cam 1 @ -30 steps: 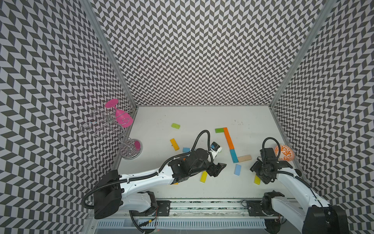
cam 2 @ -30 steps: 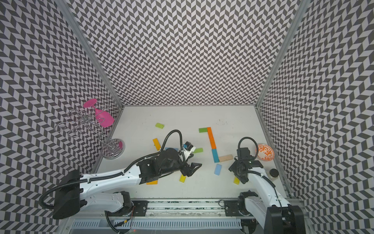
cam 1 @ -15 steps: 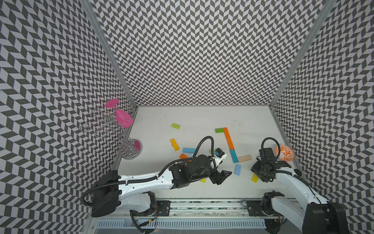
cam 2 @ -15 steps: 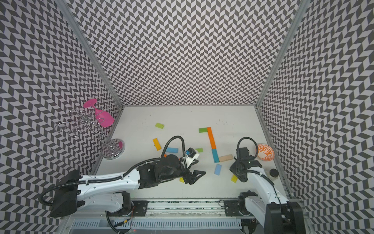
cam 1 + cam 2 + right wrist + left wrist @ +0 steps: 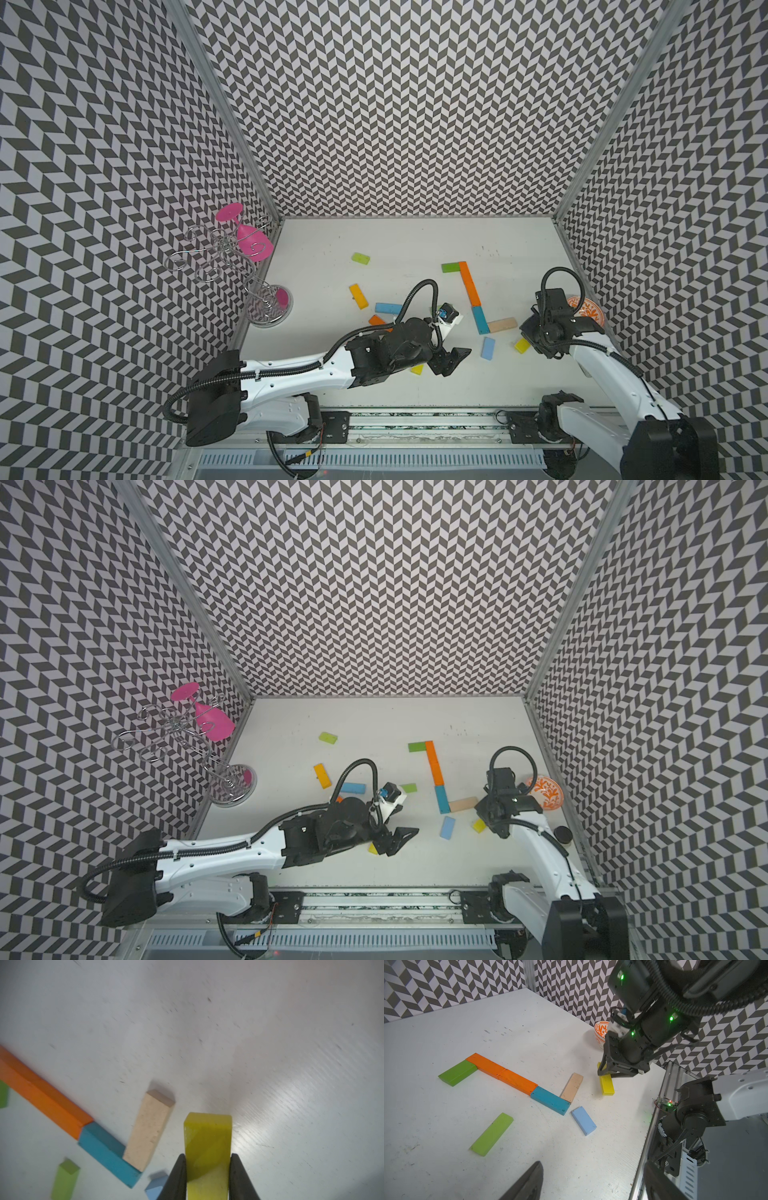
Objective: Assemble a giraffe with building blocks
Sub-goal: Pick up the building block from the center of the board, then assemble the building block at the center of the board.
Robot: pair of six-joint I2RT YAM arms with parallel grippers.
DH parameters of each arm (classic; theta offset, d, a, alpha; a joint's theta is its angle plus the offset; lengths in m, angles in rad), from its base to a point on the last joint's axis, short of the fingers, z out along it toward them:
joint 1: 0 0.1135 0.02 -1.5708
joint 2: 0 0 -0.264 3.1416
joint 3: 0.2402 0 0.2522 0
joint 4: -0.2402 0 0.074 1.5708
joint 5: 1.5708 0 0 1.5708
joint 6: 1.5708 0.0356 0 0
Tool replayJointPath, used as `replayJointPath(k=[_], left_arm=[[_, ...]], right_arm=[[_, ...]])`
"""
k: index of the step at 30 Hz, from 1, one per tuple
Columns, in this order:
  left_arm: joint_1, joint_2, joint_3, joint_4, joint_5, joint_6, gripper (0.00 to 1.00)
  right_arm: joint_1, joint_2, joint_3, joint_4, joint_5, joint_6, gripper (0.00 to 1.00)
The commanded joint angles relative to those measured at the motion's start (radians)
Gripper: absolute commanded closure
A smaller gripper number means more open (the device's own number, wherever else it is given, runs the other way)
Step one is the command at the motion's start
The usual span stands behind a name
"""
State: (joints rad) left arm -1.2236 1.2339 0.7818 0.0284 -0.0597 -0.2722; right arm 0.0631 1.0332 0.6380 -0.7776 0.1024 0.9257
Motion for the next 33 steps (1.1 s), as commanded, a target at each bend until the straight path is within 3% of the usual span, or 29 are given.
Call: replayJointPath(k=[1,11,30,33], left_arm=[[0.0,0.001,0.018,-0.007,-0.017,0.013,0.23],[0.006,0.017,0.033,-0.022,-0.028,0.024,0.23],[0.007,0.04,0.05,-0.064,-0.045,0.023,0.23],[0.007,0.046,0.054,-0.066,-0.044,0.024,0.23]], right_arm=[[-0.008,-0.002,0.06,0.005,0.102,0.046,0.81],[-0.121,0.149,0.145,0.151,0.108,0.051,0.79],[-0.19,0.421,0.128,0.3,0.014,0.086,0.74],[-0.203,0.434,0.127,0.305,0.008,0.092,0.67]])
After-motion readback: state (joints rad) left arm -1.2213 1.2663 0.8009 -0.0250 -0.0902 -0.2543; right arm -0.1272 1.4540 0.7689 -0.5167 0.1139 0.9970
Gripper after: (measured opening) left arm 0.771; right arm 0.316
